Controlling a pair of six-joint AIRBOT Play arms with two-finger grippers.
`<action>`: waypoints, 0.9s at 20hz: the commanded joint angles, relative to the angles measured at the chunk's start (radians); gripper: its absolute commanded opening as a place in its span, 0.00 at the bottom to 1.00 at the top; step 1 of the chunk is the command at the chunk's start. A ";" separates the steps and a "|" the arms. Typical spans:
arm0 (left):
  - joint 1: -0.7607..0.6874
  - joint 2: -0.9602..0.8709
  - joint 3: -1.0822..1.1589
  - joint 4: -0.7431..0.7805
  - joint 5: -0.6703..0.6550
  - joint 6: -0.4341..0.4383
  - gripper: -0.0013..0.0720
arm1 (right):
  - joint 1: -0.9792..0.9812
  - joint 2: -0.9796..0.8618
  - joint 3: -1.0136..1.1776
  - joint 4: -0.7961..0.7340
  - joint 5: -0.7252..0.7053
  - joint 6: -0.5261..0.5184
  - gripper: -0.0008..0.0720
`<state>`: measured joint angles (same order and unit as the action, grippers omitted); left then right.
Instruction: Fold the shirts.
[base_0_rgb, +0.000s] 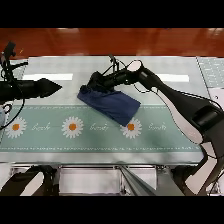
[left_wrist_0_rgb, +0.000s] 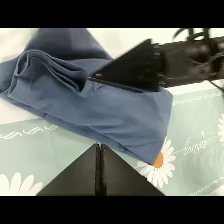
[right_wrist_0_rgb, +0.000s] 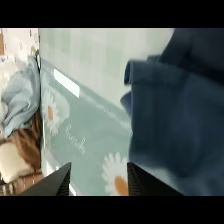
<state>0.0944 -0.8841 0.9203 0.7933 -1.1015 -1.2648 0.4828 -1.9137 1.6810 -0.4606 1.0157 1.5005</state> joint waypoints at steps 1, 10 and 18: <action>0.024 0.000 0.001 0.003 -0.009 0.000 0.04 | -0.036 0.117 0.001 -0.102 0.200 0.046 0.57; 0.084 0.062 0.000 0.000 -0.082 -0.003 0.04 | -0.352 1.070 -0.588 -1.191 0.324 0.324 0.57; 0.026 0.062 0.000 0.000 -0.078 -0.003 0.04 | -0.491 1.082 -1.402 -0.192 -0.318 0.071 0.57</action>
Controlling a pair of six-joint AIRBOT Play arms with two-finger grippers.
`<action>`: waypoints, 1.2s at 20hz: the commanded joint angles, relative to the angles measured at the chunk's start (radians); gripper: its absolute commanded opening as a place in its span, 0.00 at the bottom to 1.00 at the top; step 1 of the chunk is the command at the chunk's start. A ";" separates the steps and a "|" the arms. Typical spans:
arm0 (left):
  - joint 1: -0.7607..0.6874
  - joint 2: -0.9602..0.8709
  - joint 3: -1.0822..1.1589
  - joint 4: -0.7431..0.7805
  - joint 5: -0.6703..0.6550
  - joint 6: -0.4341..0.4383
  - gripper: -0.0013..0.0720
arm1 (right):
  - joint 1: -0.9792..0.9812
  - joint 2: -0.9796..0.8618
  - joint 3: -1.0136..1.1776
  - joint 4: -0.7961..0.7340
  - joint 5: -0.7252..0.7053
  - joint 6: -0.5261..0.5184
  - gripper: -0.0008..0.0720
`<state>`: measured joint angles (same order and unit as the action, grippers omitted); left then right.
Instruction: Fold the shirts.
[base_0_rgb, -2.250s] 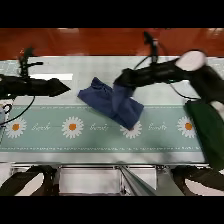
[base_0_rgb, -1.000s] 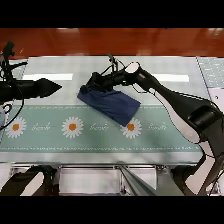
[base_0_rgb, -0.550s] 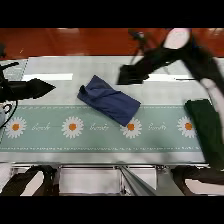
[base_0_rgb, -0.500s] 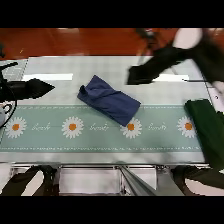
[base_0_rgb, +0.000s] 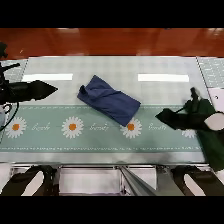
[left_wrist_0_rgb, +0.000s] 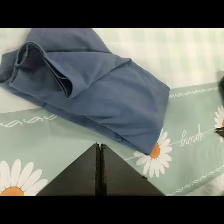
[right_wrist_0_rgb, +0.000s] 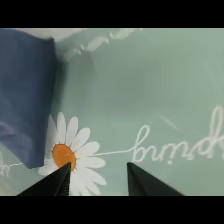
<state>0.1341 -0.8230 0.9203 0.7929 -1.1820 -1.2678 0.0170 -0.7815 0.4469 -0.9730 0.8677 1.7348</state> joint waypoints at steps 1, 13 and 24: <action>-0.016 0.000 0.000 0.000 0.003 0.000 0.04 | -0.025 -0.120 -0.157 0.399 -0.153 -0.254 0.57; -0.016 -0.001 0.000 -0.007 0.003 0.000 0.04 | 0.269 -0.687 0.254 0.633 -0.135 -0.488 0.59; -0.016 -0.001 0.000 -0.007 0.003 0.000 0.04 | 0.272 -0.705 0.406 0.545 -0.137 -0.491 0.05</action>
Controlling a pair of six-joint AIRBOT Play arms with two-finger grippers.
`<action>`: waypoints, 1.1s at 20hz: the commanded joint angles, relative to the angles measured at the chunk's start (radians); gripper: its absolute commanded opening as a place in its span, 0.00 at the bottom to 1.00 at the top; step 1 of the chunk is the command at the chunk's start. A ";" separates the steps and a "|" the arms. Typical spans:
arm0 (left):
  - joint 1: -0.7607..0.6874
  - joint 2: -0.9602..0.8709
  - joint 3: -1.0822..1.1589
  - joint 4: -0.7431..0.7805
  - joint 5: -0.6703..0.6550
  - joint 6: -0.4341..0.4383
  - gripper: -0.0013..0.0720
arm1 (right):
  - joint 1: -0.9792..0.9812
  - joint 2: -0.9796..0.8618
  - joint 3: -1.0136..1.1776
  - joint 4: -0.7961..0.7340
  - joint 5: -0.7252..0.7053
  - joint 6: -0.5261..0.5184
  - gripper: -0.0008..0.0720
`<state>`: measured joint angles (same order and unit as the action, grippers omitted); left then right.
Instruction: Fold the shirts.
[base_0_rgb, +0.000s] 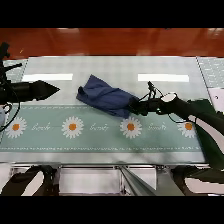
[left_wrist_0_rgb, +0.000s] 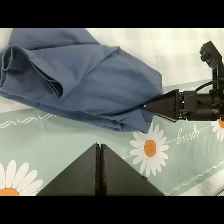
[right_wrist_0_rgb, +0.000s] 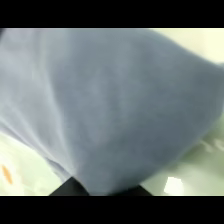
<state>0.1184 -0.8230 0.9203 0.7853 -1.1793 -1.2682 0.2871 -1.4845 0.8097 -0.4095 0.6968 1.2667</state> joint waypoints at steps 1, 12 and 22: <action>0.000 -0.001 0.000 0.000 0.000 0.000 0.04 | 0.002 -0.002 0.084 -0.064 0.072 -0.011 0.05; -0.001 0.000 0.000 0.000 0.000 0.000 0.04 | -0.213 0.059 0.910 -0.570 0.641 0.324 0.05; 0.000 0.000 0.000 0.001 -0.005 0.000 0.04 | -0.801 0.103 1.140 -0.508 0.988 0.348 0.05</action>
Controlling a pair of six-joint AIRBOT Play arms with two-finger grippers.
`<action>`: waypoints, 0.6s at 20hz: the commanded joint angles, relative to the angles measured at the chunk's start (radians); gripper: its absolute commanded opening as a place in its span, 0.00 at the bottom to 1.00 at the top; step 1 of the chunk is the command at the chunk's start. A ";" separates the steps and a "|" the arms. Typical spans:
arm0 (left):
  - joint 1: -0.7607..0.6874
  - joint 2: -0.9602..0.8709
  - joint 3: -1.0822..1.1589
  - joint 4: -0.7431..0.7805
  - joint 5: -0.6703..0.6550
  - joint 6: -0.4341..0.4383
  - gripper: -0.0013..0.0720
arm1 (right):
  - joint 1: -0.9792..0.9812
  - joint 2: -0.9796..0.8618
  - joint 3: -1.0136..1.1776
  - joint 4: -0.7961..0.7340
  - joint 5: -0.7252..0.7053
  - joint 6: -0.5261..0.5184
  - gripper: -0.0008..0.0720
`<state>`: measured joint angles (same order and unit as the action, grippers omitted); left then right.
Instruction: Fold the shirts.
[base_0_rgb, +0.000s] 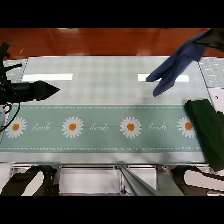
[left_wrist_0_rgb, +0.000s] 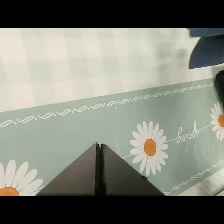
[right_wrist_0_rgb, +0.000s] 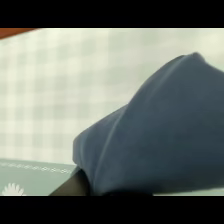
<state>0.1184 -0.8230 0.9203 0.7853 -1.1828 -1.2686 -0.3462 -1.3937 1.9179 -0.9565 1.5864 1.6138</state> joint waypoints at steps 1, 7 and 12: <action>0.000 0.000 0.000 0.000 -0.001 0.000 0.04 | -0.229 0.012 0.032 0.053 0.119 -0.001 0.05; 0.000 0.000 0.000 0.001 0.000 0.001 0.04 | -0.509 0.012 0.031 0.028 0.232 -0.043 0.05; 0.000 0.000 0.000 0.001 0.011 0.004 0.04 | -0.645 0.091 -0.118 -0.199 0.271 -0.053 0.05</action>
<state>0.1184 -0.8230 0.9203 0.7856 -1.1816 -1.2671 -0.9096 -1.3472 1.8862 -1.0199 1.8263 1.5703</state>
